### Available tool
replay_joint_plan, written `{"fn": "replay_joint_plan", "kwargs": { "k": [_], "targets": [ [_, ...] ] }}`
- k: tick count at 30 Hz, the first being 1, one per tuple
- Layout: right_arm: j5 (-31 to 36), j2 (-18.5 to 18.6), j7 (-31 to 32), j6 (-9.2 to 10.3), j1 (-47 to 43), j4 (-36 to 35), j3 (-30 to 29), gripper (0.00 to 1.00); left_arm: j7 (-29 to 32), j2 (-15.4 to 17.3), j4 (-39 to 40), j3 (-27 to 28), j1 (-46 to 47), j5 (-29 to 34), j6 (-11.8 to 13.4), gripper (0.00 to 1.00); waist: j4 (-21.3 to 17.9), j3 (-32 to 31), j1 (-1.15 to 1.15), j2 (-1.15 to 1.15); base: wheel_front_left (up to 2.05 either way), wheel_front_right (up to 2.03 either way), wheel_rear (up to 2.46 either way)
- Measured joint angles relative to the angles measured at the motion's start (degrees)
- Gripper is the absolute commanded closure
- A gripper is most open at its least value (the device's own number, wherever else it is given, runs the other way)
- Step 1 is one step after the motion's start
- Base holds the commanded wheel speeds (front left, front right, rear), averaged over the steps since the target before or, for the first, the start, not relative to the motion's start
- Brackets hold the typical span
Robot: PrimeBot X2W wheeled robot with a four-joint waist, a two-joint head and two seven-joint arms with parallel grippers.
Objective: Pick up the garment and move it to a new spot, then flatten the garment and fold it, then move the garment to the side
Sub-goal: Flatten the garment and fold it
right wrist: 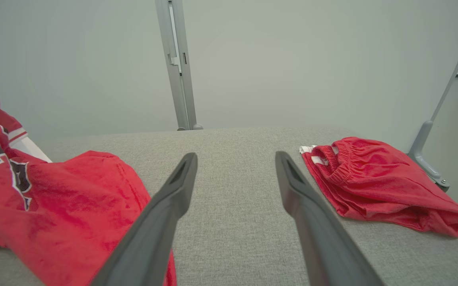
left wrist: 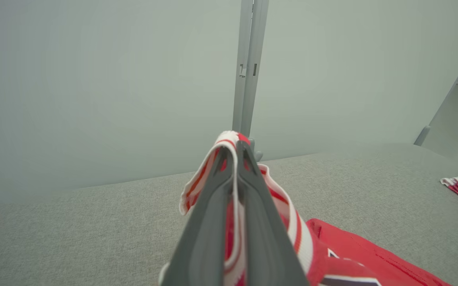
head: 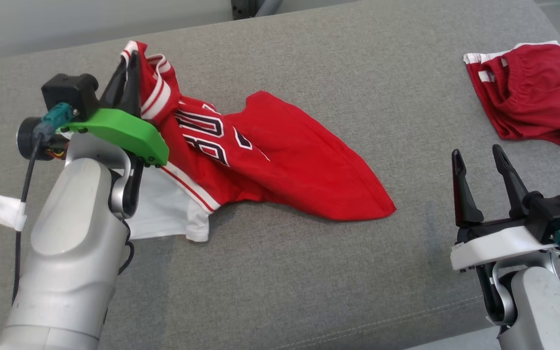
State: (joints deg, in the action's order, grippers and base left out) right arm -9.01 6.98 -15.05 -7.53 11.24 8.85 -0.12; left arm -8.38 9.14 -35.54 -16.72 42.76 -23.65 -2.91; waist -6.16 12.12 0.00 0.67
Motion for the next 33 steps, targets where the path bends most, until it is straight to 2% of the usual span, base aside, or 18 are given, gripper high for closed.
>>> {"fn": "replay_joint_plan", "kwargs": {
  "k": [4,10,11,12,13,14,19,26,33],
  "targets": [
    [-0.01,-0.92,0.00,0.00,1.29,-0.53,1.54,0.00,-4.06,0.00,-6.81,1.31,5.48,0.42,1.29,1.00,-1.88,2.37,0.00,0.00,0.00,0.00,0.00],
    [0.00,-1.67,0.00,0.00,2.31,-0.97,2.32,0.00,-6.35,-0.45,-12.95,2.60,9.21,1.52,2.18,1.00,-4.34,5.39,0.00,0.00,0.00,0.00,0.00],
    [0.00,-1.81,0.00,0.00,2.33,-1.01,2.35,0.00,-6.41,-0.60,-13.43,3.01,9.54,1.52,2.27,0.76,-4.67,5.84,0.00,0.00,0.00,0.00,0.00],
    [0.00,-1.94,0.00,0.00,2.36,-1.01,2.36,0.00,-6.44,-0.66,-13.69,3.34,9.77,1.55,2.32,0.76,-4.97,6.27,0.00,0.00,0.00,0.00,0.00],
    [0.00,-2.01,0.00,0.00,2.39,-1.01,2.35,0.00,-6.59,-0.66,-13.54,3.76,9.88,1.72,2.32,0.34,-5.23,6.67,0.00,0.00,0.00,0.00,0.00],
    [0.02,-2.10,0.00,0.00,2.44,-1.01,2.32,0.00,-6.59,-0.64,-13.21,4.19,9.90,1.94,2.27,0.00,-5.43,7.03,0.00,0.00,0.00,0.00,0.00],
    [0.16,-2.52,0.00,0.00,2.39,-0.93,1.71,0.00,-6.66,-0.93,-10.93,6.10,9.32,2.89,1.14,0.00,-5.17,7.60,0.00,0.00,0.00,0.00,0.00],
    [0.25,-2.63,0.00,0.00,1.48,0.10,1.23,0.00,-6.73,-0.65,-6.67,9.58,5.16,3.04,-0.70,0.00,-2.79,5.73,0.01,0.00,0.00,0.00,0.00],
    [0.35,-2.33,0.00,0.00,-1.77,2.98,0.47,0.00,-6.75,-1.09,0.85,13.13,-5.39,3.10,-1.87,0.00,-0.45,2.26,0.00,0.00,0.00,0.00,0.00]
  ]
}}
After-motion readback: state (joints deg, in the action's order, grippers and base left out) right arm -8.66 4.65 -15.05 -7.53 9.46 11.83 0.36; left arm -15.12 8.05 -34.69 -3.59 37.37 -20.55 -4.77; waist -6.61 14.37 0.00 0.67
